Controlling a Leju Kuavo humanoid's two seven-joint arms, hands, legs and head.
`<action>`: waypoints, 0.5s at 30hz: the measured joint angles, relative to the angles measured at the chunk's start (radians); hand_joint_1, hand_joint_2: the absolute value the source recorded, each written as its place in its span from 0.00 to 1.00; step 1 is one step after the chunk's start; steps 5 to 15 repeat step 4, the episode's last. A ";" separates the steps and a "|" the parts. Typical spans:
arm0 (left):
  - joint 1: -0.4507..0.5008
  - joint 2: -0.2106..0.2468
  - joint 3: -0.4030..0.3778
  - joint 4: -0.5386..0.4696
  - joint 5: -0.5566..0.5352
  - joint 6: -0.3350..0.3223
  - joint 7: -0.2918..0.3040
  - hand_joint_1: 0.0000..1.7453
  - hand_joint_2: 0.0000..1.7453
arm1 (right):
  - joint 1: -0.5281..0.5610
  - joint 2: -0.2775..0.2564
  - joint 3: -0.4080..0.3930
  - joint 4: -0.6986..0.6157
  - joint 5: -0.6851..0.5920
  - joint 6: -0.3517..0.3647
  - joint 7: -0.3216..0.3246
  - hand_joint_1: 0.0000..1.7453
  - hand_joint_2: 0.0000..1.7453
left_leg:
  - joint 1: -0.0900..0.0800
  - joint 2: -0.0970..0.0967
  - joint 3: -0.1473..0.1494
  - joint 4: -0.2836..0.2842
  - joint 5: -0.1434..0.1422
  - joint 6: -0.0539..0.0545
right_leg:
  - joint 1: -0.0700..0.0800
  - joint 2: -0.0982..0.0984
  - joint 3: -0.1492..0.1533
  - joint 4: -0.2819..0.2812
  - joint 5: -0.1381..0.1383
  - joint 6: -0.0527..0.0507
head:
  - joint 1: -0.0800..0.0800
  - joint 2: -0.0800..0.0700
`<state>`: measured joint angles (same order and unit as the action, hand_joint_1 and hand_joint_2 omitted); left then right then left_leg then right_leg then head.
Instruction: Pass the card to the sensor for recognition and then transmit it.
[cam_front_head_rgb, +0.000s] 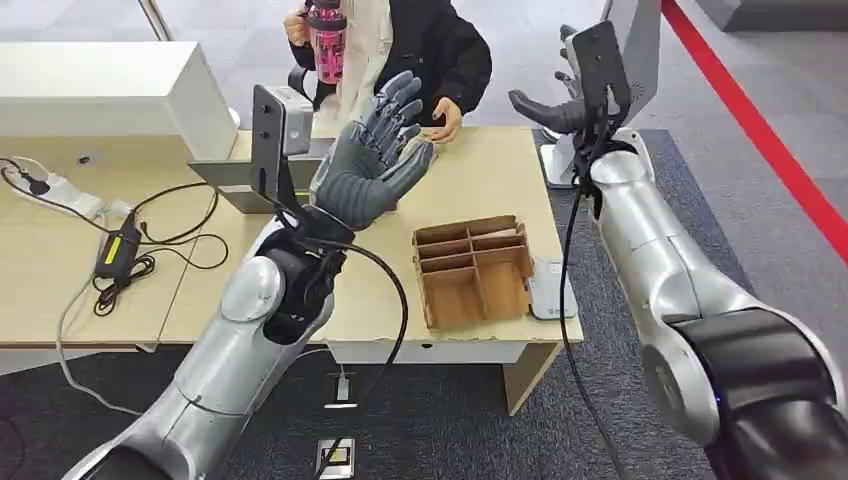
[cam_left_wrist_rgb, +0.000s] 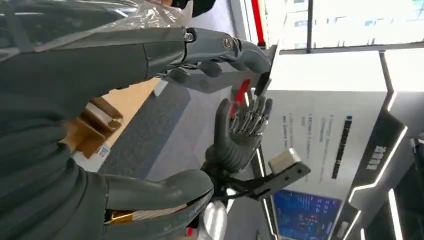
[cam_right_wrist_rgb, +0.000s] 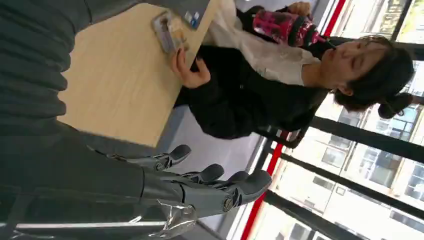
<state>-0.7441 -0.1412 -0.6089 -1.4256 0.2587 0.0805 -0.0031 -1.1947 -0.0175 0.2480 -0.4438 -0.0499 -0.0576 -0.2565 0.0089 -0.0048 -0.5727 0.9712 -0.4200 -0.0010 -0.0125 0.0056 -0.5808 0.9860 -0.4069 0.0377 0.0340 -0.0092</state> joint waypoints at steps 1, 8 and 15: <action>0.006 0.004 0.005 -0.009 -0.007 0.008 0.005 0.00 1.00 | 0.032 0.002 -0.008 -0.032 -0.076 -0.009 0.023 0.00 1.00 | 0.000 0.000 0.000 0.000 0.000 0.000 | 0.000 0.000 0.000 0.000 0.000 0.000 | 0.000 0.000; 0.028 0.023 0.024 -0.040 -0.020 0.027 0.019 0.00 1.00 | 0.157 -0.005 -0.010 -0.191 -0.313 -0.087 0.120 0.00 1.00 | 0.001 -0.001 0.000 0.000 0.000 0.000 | 0.000 -0.001 0.000 -0.001 0.000 0.000 | 0.000 0.000; 0.028 0.023 0.024 -0.040 -0.020 0.027 0.019 0.00 1.00 | 0.157 -0.005 -0.010 -0.191 -0.313 -0.087 0.120 0.00 1.00 | 0.001 -0.001 0.000 0.000 0.000 0.000 | 0.000 -0.001 0.000 -0.001 0.000 0.000 | 0.000 0.000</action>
